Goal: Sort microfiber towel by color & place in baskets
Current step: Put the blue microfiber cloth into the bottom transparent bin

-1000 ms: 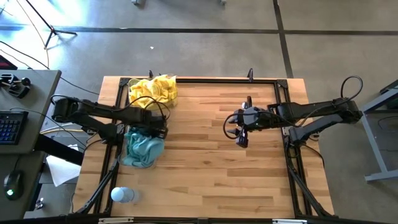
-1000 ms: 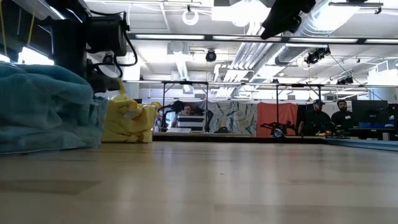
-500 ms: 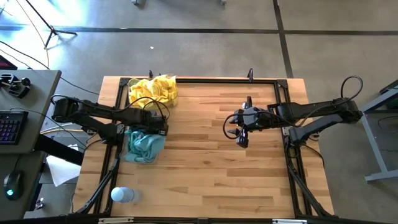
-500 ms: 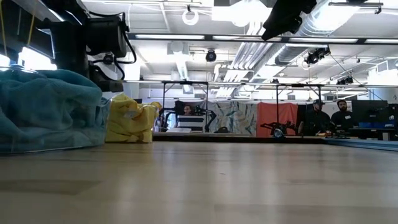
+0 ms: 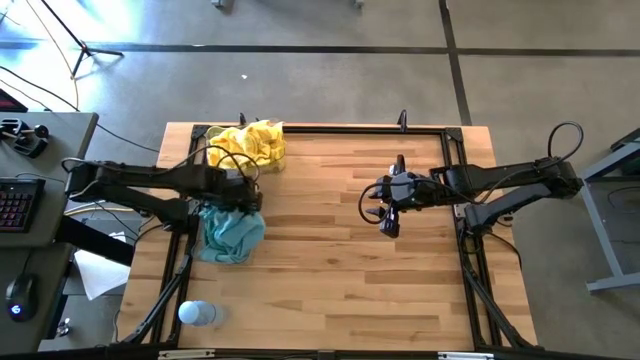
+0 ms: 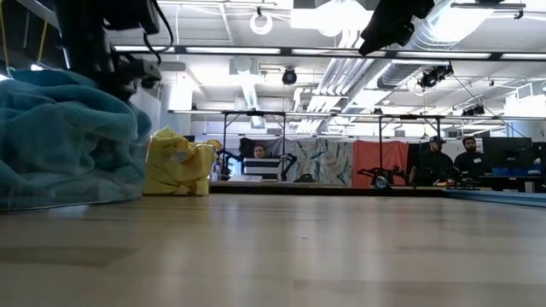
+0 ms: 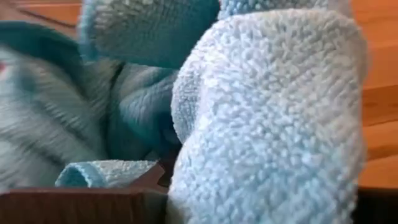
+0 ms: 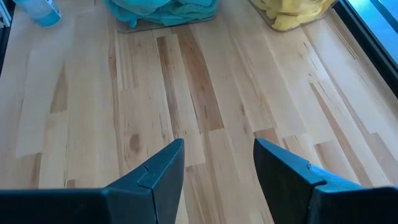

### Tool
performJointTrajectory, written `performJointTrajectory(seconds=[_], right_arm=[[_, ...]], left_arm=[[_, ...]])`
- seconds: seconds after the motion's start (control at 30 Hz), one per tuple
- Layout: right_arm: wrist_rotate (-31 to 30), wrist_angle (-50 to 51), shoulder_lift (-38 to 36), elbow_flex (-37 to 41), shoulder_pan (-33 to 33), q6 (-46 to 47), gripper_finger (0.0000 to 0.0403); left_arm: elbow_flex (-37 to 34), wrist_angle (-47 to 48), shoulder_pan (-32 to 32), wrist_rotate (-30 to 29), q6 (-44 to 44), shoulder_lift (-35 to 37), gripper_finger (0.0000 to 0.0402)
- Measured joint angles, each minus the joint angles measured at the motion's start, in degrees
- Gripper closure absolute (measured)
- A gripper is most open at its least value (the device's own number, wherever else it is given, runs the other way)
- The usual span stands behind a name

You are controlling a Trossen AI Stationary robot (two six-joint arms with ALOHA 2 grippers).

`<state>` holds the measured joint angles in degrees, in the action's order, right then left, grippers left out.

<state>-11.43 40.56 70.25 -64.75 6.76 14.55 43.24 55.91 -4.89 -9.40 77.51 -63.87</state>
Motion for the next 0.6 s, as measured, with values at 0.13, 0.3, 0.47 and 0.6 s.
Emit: performJointTrajectory(seconds=[0.13,0.3,0.47,0.6], right_arm=[[-0.01,0.0,0.01,0.0,0.0,-0.14,0.0215],[-0.02,0.0,0.39,0.0,0.0,-0.63,0.0215],[-0.02,-0.45,2.48,0.0,0.01,-1.5,0.0215],[0.03,-0.24,4.92,0.0,0.02,-1.52,0.0215]], left_arm=[[0.72,1.96,0.02,-0.22,0.84,3.31,0.0288],[0.72,3.34,0.02,-1.23,2.39,5.45,0.0288],[0.61,4.85,0.02,-1.67,2.37,5.55,0.0288],[0.61,4.16,0.02,-1.67,1.93,5.55,0.0288]])
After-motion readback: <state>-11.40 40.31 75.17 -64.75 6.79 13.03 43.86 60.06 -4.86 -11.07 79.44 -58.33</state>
